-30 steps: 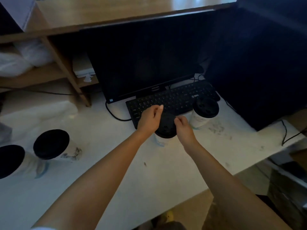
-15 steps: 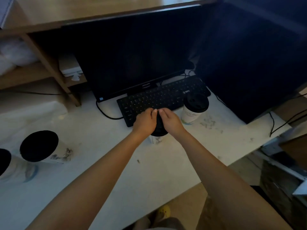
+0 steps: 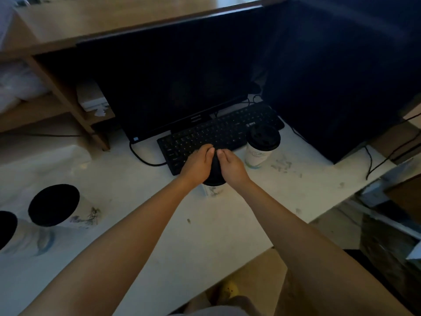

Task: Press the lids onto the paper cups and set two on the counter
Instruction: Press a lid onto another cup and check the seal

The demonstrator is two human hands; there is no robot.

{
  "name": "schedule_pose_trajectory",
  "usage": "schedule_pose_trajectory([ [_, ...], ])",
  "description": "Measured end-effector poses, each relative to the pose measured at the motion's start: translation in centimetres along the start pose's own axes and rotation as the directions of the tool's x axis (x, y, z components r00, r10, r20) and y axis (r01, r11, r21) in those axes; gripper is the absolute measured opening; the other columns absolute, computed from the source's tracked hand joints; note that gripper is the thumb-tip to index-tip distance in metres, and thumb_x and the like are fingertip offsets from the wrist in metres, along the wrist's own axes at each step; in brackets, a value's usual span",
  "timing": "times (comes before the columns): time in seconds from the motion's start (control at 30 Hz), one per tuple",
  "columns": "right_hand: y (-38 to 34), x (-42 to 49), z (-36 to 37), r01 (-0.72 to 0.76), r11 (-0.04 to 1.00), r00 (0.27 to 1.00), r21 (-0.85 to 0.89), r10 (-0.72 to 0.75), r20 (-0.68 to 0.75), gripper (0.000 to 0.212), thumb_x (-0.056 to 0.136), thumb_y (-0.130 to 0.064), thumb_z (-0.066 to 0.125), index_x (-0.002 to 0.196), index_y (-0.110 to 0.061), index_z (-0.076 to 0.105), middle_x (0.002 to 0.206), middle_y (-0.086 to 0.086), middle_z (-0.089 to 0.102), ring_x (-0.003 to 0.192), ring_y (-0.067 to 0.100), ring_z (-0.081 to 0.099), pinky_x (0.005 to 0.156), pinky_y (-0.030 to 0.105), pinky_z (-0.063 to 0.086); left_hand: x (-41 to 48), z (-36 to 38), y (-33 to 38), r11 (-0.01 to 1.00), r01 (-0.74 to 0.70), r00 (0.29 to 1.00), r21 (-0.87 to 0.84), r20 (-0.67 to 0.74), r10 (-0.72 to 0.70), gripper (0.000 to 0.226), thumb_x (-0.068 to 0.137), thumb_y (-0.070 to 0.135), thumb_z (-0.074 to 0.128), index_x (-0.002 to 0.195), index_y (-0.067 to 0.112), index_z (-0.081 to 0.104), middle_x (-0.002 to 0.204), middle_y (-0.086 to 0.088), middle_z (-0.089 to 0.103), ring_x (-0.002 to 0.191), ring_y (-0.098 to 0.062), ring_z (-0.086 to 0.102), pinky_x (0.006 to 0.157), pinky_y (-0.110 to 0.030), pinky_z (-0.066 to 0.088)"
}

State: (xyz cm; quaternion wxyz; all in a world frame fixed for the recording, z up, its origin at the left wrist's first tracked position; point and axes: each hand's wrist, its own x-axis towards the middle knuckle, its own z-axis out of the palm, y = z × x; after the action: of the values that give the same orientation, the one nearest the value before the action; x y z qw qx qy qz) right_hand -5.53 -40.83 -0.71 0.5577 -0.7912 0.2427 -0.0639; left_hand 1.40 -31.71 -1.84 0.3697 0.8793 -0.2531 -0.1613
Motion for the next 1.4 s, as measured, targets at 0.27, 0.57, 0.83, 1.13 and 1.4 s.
schedule_pose_trajectory([
  [0.27,4.2,-5.0,-2.0,-0.033,0.952,0.999,0.305,0.020,0.044,0.038,0.101,-0.011,0.028,0.136,-0.014,0.044,0.133,0.000,0.049,0.126,0.014,0.045,0.113,0.034,0.032,0.8,-2.7,2.2,0.719,-0.404,0.912,0.566,0.308,0.270,0.052,0.096,0.049,0.033,0.138,0.019,0.042,0.138,-0.003,0.046,0.132,-0.020,0.032,0.104,-0.042,0.037],
  [0.57,6.9,-3.5,-1.2,-0.012,0.991,0.917,0.132,-0.042,0.396,0.088,0.081,-0.018,0.072,0.148,-0.022,0.015,0.146,-0.012,0.031,0.134,0.003,0.030,0.109,0.021,0.028,-0.9,0.6,3.5,0.731,-0.281,0.959,0.622,0.210,0.190,0.052,0.099,0.045,0.024,0.142,0.019,0.038,0.145,-0.001,0.043,0.135,-0.019,0.033,0.103,-0.043,0.032],
  [0.83,8.6,-1.2,-0.2,0.006,0.997,0.913,0.082,-0.039,0.406,0.094,0.074,-0.018,0.079,0.147,-0.014,0.020,0.145,-0.004,0.039,0.130,0.005,0.037,0.095,0.004,0.035,-0.8,0.8,3.5,0.737,-0.269,0.963,0.620,0.196,0.187,0.045,0.098,0.039,0.027,0.131,0.015,0.048,0.135,0.000,0.048,0.125,-0.018,0.039,0.090,-0.039,0.043],
  [1.13,8.6,-2.8,1.0,-0.007,0.986,0.978,0.167,-0.028,0.207,0.079,0.074,-0.015,0.079,0.130,-0.033,0.026,0.126,-0.016,0.045,0.114,-0.001,0.046,0.088,0.009,0.038,-1.6,0.2,4.2,0.587,-0.325,0.945,0.741,0.231,0.231,0.060,0.096,0.054,0.020,0.145,0.022,0.029,0.150,-0.003,0.034,0.136,-0.023,0.029,0.104,-0.046,0.031],
  [1.4,8.2,-5.2,4.4,0.063,0.956,0.998,0.286,-0.053,-0.045,0.072,0.074,-0.003,0.075,0.130,-0.025,0.034,0.127,-0.011,0.047,0.116,0.006,0.049,0.101,0.019,0.043,-2.0,1.1,4.2,0.805,-0.081,0.997,0.587,0.048,0.066,0.051,0.099,0.047,0.020,0.133,0.020,0.047,0.136,-0.006,0.049,0.124,-0.025,0.042,0.096,-0.043,0.038],
])
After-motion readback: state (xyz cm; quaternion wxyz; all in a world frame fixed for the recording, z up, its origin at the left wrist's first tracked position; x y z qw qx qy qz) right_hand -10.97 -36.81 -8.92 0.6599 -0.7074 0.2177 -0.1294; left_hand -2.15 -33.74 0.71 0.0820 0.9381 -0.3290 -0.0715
